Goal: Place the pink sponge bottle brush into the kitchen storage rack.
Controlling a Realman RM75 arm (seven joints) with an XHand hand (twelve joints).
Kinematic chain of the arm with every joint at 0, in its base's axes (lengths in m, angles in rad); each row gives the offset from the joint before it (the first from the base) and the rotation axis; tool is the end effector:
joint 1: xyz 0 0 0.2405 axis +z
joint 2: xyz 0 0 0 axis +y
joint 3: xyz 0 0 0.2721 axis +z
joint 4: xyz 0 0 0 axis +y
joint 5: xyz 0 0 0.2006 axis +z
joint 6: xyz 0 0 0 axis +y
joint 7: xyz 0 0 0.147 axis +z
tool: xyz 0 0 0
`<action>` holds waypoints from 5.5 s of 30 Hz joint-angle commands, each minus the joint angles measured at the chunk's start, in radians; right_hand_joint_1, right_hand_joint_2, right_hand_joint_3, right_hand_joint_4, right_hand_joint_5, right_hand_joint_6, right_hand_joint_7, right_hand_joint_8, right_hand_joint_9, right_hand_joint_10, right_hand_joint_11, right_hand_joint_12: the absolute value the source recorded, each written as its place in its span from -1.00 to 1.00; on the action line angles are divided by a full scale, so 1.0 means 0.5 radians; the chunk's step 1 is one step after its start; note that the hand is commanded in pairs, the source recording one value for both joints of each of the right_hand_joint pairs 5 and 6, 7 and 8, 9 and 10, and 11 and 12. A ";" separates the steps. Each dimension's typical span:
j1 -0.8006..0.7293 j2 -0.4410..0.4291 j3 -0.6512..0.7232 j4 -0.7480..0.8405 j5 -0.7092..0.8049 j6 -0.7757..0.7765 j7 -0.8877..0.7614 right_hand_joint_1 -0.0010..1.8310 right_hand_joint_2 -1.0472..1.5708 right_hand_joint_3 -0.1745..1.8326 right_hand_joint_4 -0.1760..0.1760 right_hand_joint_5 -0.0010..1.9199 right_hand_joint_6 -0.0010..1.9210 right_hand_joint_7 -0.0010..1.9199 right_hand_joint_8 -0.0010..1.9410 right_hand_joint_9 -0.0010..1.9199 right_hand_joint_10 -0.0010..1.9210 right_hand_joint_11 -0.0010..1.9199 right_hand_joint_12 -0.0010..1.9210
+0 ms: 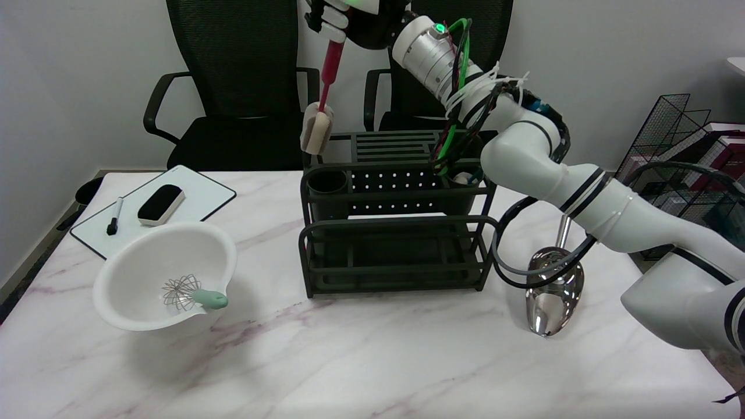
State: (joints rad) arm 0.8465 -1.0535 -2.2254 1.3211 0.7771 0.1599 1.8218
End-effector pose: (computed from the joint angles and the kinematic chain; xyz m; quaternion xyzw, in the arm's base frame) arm -0.0510 -0.4788 0.2412 0.6060 -0.5672 0.5175 0.2079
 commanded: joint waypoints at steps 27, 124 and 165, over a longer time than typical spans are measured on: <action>-0.127 -0.033 -0.028 -0.139 0.004 0.010 0.006 0.09 1.00 -0.48 0.00 1.00 1.00 1.00 0.98 1.00 1.00 1.00 1.00; -0.259 -0.280 -0.051 -0.522 -0.026 0.285 0.006 0.37 0.16 0.45 0.00 -0.83 -0.83 -0.09 -0.10 0.05 0.04 0.03 0.03; -1.650 -0.024 0.709 0.175 -0.367 1.340 -0.016 0.07 0.50 0.10 0.00 0.18 0.18 0.54 0.52 0.58 0.58 0.33 0.32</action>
State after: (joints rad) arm 0.3482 -1.0775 -1.9497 1.3000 0.6240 0.5862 1.8162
